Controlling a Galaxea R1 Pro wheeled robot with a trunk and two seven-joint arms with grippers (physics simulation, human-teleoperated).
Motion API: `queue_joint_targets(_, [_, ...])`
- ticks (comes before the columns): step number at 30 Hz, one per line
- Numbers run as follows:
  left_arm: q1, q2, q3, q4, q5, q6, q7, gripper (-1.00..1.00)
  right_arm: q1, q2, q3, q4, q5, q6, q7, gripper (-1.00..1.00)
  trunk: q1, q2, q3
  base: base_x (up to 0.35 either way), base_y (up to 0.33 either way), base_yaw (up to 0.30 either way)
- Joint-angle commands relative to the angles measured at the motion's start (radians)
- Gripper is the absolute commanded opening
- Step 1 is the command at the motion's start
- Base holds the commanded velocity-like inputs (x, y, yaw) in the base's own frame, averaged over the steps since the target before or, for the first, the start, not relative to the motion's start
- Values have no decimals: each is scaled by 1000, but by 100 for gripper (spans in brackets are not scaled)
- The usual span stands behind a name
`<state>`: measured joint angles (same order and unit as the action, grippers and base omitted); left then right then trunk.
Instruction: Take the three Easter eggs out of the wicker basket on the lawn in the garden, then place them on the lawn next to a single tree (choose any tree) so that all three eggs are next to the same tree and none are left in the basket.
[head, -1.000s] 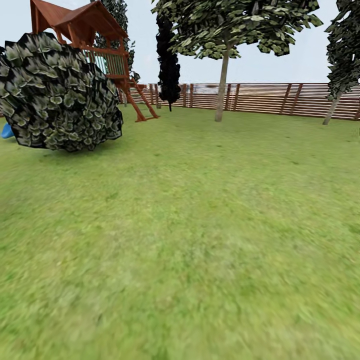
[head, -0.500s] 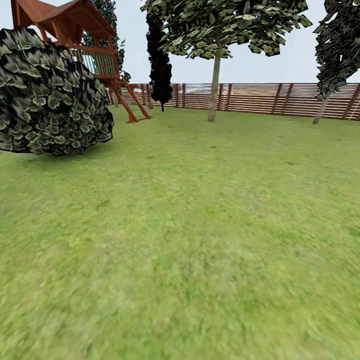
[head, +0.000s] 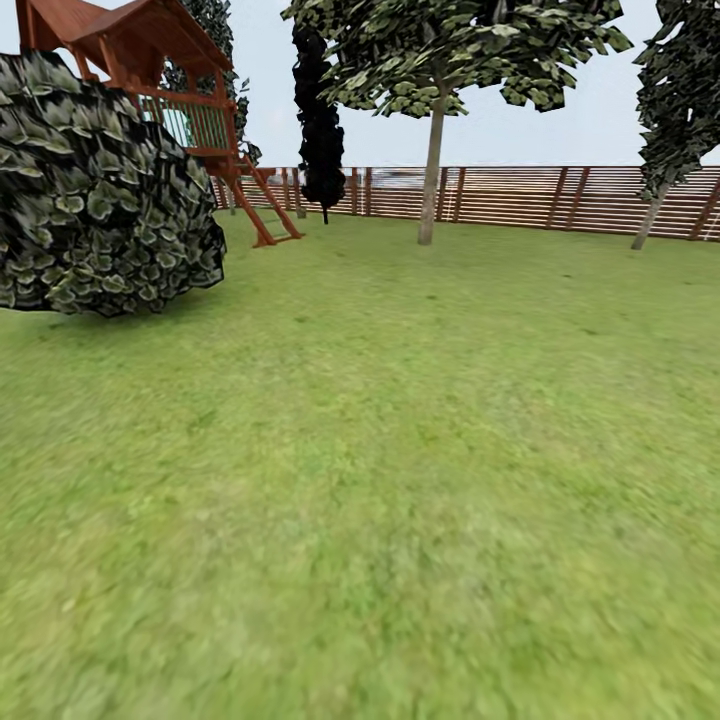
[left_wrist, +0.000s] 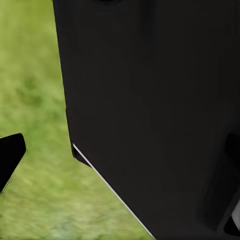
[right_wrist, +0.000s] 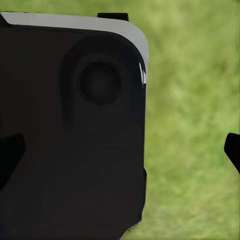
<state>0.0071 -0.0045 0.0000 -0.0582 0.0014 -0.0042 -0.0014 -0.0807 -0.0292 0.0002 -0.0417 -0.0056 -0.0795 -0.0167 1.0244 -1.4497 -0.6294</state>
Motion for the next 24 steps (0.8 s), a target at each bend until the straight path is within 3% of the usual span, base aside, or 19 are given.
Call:
queue_joint_targets(1, [1,0,0,-2,0,0,0,100,-1,0,0,1,0,-4,-2,100,1,0,-1,331,81,0])
queue_joint_targets(24, [1,-1,-1,-3,0,0,0,100,-1,-2,1,0,1,-4,-2,100,1,0,-1,332,79,0])
